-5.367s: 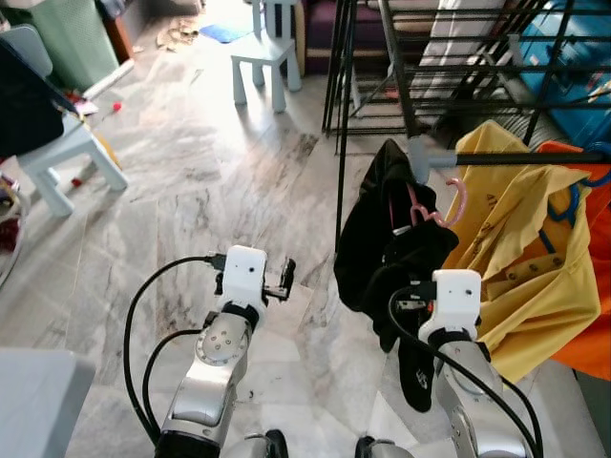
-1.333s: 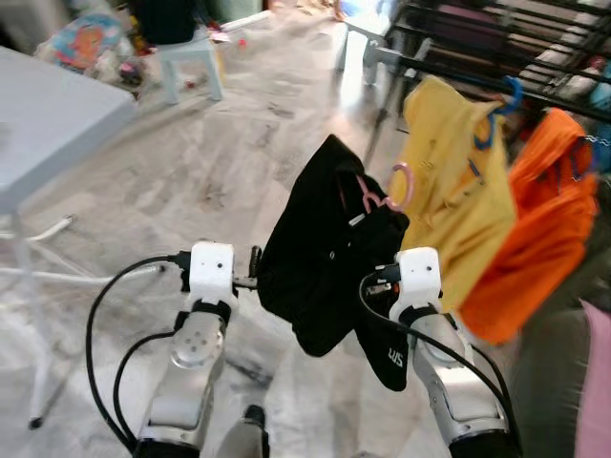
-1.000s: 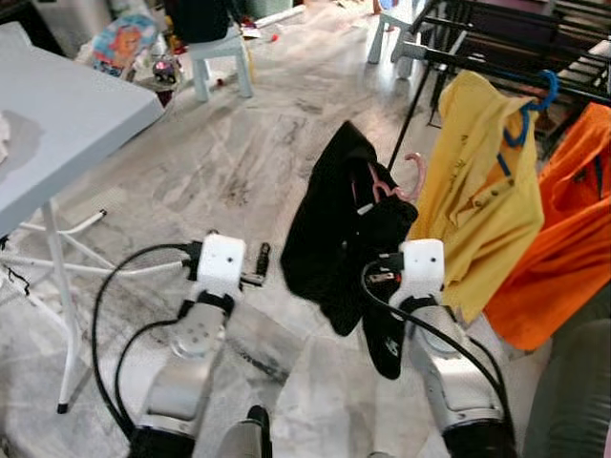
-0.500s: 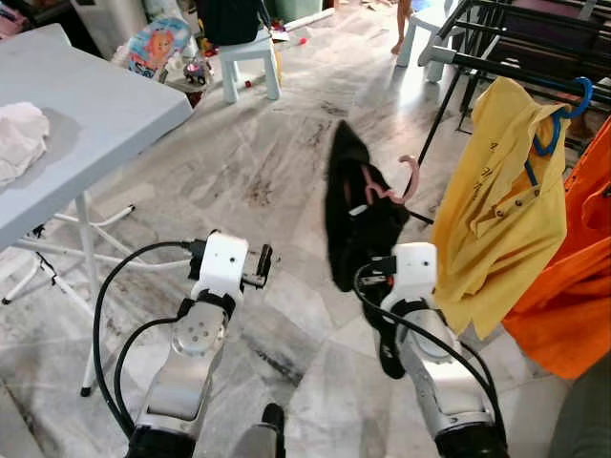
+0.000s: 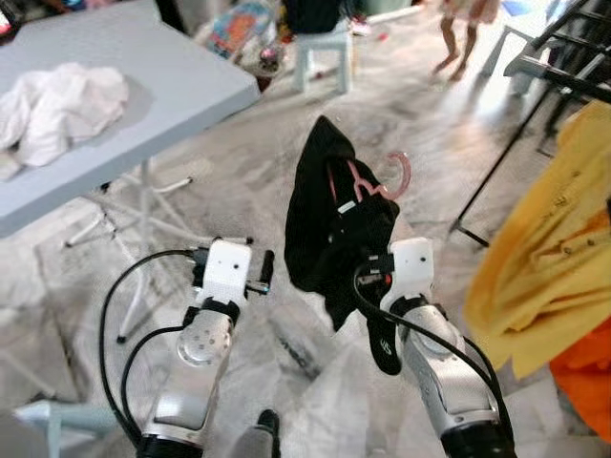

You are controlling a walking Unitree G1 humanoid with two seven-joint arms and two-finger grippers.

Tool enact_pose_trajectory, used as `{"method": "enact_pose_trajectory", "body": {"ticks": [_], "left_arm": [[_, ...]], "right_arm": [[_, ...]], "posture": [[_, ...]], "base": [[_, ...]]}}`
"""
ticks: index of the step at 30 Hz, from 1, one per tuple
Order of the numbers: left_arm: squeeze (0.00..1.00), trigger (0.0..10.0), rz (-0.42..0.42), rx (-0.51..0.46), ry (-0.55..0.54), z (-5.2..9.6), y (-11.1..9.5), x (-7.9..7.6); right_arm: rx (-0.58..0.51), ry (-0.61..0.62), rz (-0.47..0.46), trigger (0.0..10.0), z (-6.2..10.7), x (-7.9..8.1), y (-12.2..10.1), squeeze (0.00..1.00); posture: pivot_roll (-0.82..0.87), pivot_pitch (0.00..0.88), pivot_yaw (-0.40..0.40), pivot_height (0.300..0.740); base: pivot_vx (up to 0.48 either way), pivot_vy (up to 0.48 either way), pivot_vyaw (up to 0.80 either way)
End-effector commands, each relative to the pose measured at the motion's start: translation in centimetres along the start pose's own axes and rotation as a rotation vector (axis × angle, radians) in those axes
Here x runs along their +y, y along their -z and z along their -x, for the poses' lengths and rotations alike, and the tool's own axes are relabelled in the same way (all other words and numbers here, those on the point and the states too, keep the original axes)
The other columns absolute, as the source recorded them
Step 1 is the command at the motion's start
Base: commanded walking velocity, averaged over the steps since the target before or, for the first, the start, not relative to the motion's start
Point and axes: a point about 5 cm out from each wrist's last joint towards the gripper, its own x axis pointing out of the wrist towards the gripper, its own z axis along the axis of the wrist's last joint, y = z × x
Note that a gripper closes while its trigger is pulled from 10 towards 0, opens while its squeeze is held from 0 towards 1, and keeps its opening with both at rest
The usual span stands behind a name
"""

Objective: Hang hanger

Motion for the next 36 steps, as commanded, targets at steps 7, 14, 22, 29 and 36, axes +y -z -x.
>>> {"method": "enact_pose_trajectory", "body": {"ticks": [7,14,22,29,36], "left_arm": [[0.0,10.0,-0.007,0.014,-0.028,0.1,0.4,0.6],[0.0,10.0,-0.009,0.019,-0.032,0.1,0.6,0.6],[0.0,10.0,-0.011,0.02,-0.053,-0.1,0.6,1.1],[0.0,10.0,-0.046,0.004,-0.056,-0.1,0.5,1.0],[0.0,10.0,-0.05,-0.009,-0.055,-0.2,0.4,1.0]], "right_arm": [[-0.046,-0.079,-0.012,10.0,-0.1,1.0,-1.3,0.0],[-0.023,-0.189,0.004,10.0,0.5,1.7,-1.1,0.0],[0.004,-0.413,-0.039,10.0,2.0,2.7,-1.0,0.0],[0.044,-0.587,-0.006,10.0,3.4,1.8,-1.2,0.0],[0.085,-0.747,0.035,10.0,4.9,0.6,-1.8,0.0]], "posture": [[0.02,0.194,-0.025,0.74],[0.02,0.189,-0.029,0.74],[0.01,0.191,-0.033,0.74],[0.01,0.192,-0.031,0.74],[0.0,0.191,-0.031,0.74]], "base": [[0.0,0.0,0.78],[0.0,0.0,0.78],[0.0,0.0,0.31],[0.0,0.0,0.0],[0.0,0.0,0.0]]}}
